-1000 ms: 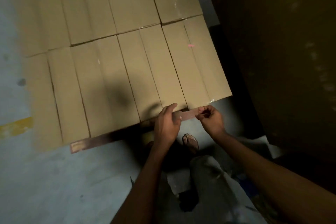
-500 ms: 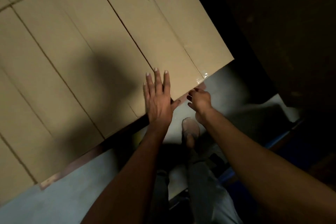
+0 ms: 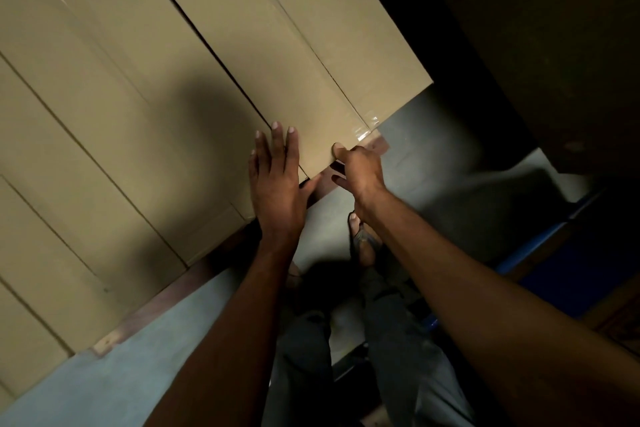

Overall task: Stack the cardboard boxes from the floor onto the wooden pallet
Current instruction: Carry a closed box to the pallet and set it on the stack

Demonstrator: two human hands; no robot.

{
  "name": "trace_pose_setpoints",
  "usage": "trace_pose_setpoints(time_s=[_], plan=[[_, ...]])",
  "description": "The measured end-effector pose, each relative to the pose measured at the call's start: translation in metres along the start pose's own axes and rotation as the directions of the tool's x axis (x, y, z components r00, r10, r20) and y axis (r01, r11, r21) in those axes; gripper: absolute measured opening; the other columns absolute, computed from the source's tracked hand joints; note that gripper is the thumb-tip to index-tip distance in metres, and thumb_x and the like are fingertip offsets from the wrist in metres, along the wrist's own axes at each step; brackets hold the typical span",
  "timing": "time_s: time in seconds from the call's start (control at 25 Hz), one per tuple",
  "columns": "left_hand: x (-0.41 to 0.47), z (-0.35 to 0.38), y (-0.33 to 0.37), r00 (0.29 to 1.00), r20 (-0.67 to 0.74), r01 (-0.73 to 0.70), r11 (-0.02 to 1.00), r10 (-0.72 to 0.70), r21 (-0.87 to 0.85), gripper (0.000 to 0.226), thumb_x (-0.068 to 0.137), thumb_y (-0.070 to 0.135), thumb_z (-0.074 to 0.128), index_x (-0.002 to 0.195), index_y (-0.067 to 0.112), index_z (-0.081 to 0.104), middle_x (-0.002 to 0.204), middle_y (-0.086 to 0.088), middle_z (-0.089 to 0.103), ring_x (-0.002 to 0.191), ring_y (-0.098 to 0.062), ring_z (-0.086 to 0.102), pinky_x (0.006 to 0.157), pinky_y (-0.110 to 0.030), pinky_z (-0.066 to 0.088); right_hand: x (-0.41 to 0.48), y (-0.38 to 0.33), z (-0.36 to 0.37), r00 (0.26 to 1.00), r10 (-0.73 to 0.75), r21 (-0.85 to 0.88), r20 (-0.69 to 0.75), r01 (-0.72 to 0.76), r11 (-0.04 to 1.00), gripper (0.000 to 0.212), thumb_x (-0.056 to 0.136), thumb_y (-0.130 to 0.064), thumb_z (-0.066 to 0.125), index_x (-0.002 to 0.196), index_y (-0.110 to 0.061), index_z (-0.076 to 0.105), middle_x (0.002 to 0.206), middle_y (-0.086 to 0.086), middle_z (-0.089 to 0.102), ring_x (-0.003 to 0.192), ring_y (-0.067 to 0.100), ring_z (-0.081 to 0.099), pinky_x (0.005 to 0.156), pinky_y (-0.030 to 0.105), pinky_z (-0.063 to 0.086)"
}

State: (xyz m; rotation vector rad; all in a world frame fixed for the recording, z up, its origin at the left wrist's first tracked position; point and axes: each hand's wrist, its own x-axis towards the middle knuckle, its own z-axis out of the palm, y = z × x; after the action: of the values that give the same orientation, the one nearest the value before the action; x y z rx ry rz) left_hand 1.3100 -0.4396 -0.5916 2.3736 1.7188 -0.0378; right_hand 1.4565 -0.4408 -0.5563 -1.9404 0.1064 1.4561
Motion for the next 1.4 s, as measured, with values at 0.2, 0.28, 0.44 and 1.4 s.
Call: trace_pose_setpoints(time_s=[0.2, 0.28, 0.44, 1.4], plan=[[0.000, 0.006, -0.002, 0.997, -0.066, -0.034, 0.999, 0.032, -0.021, 0.088, 0.093, 0.054, 0.067, 0.161, 0.012, 0.030, 0.168, -0.013, 0.024, 0.154, -0.041, 0.021, 0.124, -0.051, 0.022, 0.000, 0.002, 0.003, 1.000, -0.031, -0.020, 0.000, 0.031, 0.999, 0.011, 0.100, -0.022, 0.062, 0.089, -0.019, 0.063, 0.112, 0.008, 0.069, 0.107, 0.026, 0.068, 0.100, 0.049, 0.056], [0.000, 0.007, -0.004, 0.996, -0.083, -0.043, 0.999, 0.041, -0.024, 0.086, 0.093, 0.054, 0.066, 0.160, 0.012, 0.032, 0.168, -0.013, 0.026, 0.153, -0.041, 0.024, 0.123, -0.051, 0.024, 0.000, 0.002, 0.005, 0.999, -0.040, -0.019, -0.004, 0.040, 0.999, 0.010, 0.099, -0.024, 0.062, 0.090, -0.020, 0.063, 0.112, 0.007, 0.069, 0.108, 0.027, 0.067, 0.101, 0.050, 0.055], [-0.001, 0.008, -0.003, 0.996, -0.080, -0.036, 0.998, 0.033, -0.042, 0.086, 0.094, 0.052, 0.068, 0.160, 0.013, 0.031, 0.168, -0.011, 0.025, 0.154, -0.040, 0.023, 0.124, -0.049, 0.021, -0.003, 0.003, 0.007, 1.000, -0.030, 0.008, -0.001, 0.030, 1.000, 0.014, 0.102, -0.021, 0.059, 0.089, -0.021, 0.062, 0.104, 0.003, 0.070, 0.106, 0.025, 0.068, 0.100, 0.048, 0.056], [-0.146, -0.320, -0.044, 0.944, 0.004, 0.195, 0.547, -0.331, -0.814, 0.052, 0.089, 0.005, 0.061, 0.137, 0.026, 0.062, 0.136, 0.012, 0.064, 0.126, -0.002, 0.057, 0.107, -0.019, 0.043, -0.324, -0.048, -0.010, 0.889, -0.403, -0.144, 0.218, 0.438, 0.887, 0.034, 0.092, 0.005, 0.061, 0.120, -0.012, 0.071, 0.109, -0.002, 0.076, 0.099, 0.004, 0.070, 0.074, 0.014, 0.054]])
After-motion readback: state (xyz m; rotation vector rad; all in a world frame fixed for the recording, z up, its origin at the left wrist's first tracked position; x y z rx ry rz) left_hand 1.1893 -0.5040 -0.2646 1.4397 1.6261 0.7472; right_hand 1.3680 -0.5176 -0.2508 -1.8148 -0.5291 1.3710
